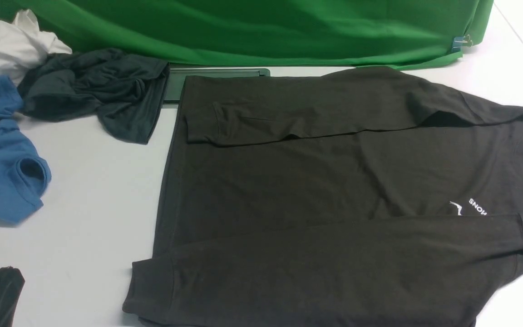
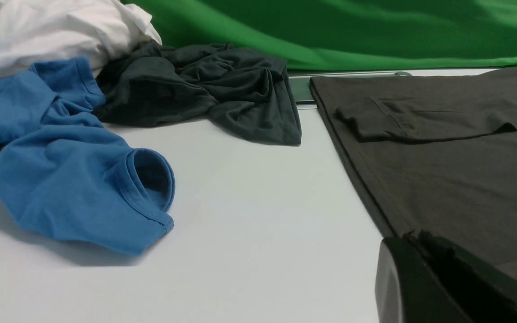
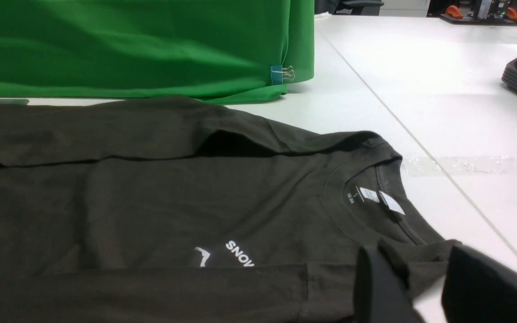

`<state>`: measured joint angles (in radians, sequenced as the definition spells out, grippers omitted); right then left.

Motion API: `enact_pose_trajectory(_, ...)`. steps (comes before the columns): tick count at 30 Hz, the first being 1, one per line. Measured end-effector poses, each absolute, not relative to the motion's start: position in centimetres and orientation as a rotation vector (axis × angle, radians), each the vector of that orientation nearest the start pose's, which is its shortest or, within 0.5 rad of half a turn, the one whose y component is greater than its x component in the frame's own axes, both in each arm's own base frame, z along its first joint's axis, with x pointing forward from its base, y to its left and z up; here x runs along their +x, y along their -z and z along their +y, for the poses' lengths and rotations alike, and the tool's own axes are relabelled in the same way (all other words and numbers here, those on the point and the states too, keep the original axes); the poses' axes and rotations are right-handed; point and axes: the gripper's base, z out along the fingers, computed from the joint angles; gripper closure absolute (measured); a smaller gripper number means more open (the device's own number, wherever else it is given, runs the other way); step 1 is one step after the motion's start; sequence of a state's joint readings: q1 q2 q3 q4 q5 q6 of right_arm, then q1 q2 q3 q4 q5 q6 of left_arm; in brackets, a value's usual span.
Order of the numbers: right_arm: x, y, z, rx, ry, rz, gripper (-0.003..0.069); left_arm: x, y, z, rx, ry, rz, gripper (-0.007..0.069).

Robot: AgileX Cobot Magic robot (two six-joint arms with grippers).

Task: Fold a long-sleeved shirt on a white desktop.
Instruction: 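Grasp the left edge of the dark T-shirt lying flat on the table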

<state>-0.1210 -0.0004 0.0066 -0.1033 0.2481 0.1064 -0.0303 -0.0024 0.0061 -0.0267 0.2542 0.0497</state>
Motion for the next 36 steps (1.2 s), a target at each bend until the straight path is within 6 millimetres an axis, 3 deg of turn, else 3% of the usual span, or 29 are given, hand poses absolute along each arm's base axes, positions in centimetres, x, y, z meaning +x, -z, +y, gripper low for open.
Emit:
enact_pose_trajectory(22, 5.5, -19.0, -0.9, 0.127, 0.105, 1.714, 0.0418, 5.5, -18.8, -0.2, 0.052, 0.011, 1.741, 0.0603)
enact_pose_trajectory(26, 5.6, -20.2, -0.8, 0.18, 0.027, 1.577, 0.0418, 5.5, -18.8, -0.2, 0.07, -0.014, 1.739, 0.0603)
enact_pose_trajectory(30, 5.5, -21.8, -0.6, 0.307, -0.173, 1.386, 0.0418, 5.5, -18.9, -0.1, 0.078, -0.027, 1.723, 0.0603)
enact_pose_trajectory(32, 5.3, -22.9, -0.5, 0.381, -0.343, 1.235, 0.0418, 5.6, -19.9, -0.2, 0.049, 0.005, 1.622, 0.0603)
enact_pose_trajectory(36, 5.0, -23.9, -0.3, 0.383, -0.426, 1.123, 0.0418, 5.5, -21.9, 0.0, -0.089, 0.131, 1.395, 0.0603)
